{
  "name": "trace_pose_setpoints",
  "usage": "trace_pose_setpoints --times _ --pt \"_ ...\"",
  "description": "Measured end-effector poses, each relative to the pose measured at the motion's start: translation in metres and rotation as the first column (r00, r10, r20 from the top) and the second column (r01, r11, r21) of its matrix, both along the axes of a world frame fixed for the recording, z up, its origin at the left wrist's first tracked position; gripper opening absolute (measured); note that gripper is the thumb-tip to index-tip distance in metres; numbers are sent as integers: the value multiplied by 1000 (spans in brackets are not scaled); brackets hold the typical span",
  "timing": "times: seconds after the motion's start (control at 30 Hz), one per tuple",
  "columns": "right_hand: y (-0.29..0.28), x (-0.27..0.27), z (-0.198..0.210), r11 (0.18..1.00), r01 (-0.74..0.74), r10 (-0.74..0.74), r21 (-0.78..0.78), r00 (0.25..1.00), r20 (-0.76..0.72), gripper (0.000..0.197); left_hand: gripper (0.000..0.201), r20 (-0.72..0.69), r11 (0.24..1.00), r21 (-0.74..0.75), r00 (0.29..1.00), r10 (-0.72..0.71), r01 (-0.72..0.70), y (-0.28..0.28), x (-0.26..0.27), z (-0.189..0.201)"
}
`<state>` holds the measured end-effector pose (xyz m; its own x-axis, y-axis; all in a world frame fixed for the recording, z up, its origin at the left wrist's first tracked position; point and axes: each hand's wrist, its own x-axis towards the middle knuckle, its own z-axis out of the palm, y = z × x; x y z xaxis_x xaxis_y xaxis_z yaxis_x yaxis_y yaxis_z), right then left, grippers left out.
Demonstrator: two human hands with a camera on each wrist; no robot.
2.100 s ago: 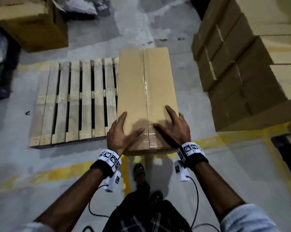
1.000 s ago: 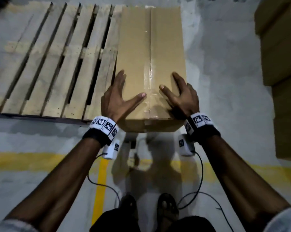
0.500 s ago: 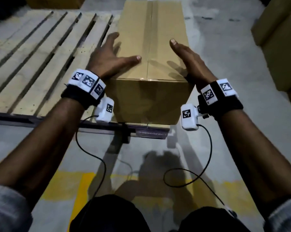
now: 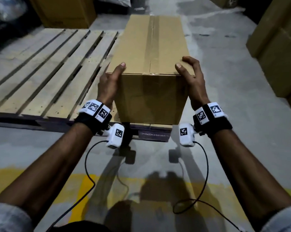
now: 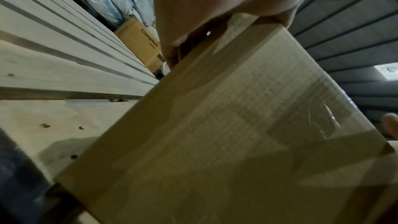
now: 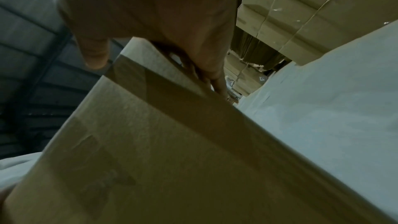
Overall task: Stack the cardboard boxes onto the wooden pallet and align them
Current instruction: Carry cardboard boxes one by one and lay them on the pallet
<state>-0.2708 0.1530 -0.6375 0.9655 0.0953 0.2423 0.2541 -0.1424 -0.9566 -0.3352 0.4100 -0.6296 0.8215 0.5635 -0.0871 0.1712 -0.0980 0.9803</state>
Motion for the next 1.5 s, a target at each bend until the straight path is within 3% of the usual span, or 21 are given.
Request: trace_pose_setpoints --times 0.17,0.3,0.4,0.5,0.77,1.07,1.3,1.5 --pt "2 -14 -2 999 33 -33 13 999 8 53 111 -10 997 -42 997 72 -72 -5 -8 0" --pt "4 -23 -3 999 30 -30 28 1000 4 54 93 10 995 -22 996 92 -92 -7 -18 -4" --pt "5 -26 -3 999 31 -31 29 999 -5 55 106 3 994 -33 995 102 -102 -7 -20 -4" --pt "5 -27 -2 999 36 -36 11 999 1 56 96 21 994 -3 994 110 -110 -7 -20 -4" --pt "5 -29 -2 999 39 -39 -28 999 10 56 112 11 994 11 994 107 -107 -4 -21 -3" --pt "7 -27 0 998 48 -47 -51 999 15 56 109 -2 994 17 994 105 -105 0 -15 0" --pt "7 -28 -5 997 69 -68 -42 997 26 57 79 9 999 -14 999 51 -51 -3 -17 3" --pt "5 -25 -7 996 70 -69 -51 997 26 57 102 33 996 -15 996 84 -84 -3 -14 -2"
